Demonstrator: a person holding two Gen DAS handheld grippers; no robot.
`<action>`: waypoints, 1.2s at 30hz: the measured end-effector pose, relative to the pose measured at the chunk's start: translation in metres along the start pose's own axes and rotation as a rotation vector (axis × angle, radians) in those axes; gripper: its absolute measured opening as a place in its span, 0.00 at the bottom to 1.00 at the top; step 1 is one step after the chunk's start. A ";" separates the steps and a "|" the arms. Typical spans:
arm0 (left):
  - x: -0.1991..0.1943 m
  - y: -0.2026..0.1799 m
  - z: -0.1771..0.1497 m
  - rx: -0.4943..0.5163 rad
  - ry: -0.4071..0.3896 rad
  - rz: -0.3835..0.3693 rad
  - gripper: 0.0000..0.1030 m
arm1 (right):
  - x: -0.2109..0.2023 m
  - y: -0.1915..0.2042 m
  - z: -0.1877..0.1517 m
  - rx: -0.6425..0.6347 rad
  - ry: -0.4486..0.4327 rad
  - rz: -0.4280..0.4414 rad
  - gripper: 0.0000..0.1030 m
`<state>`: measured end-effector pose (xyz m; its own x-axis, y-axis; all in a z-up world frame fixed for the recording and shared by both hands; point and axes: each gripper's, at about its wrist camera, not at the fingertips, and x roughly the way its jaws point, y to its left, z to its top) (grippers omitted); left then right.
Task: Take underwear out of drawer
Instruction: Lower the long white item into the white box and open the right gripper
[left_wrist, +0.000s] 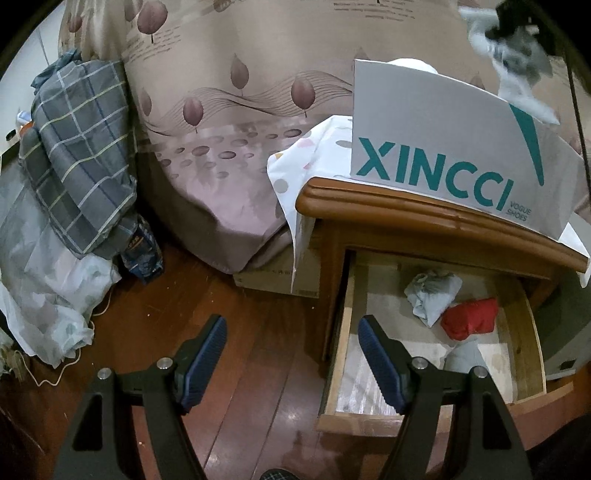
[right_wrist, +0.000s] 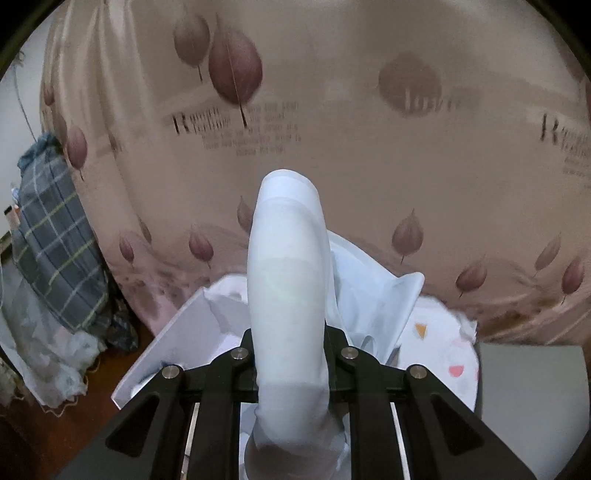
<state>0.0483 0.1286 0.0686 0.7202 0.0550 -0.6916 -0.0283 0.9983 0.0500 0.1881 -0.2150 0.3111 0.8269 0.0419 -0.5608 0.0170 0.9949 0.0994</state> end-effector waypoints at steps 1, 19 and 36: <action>0.000 0.000 0.000 0.002 0.001 -0.001 0.73 | 0.008 -0.001 -0.006 0.002 0.026 0.003 0.15; 0.006 -0.003 0.000 -0.019 0.018 -0.016 0.73 | 0.092 0.006 -0.083 -0.026 0.325 -0.029 0.43; 0.009 -0.008 -0.004 -0.008 0.028 -0.007 0.73 | 0.023 0.005 -0.080 -0.054 0.259 -0.003 0.58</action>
<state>0.0518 0.1208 0.0588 0.7005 0.0483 -0.7120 -0.0289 0.9988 0.0394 0.1626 -0.2019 0.2328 0.6552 0.0539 -0.7536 -0.0167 0.9982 0.0569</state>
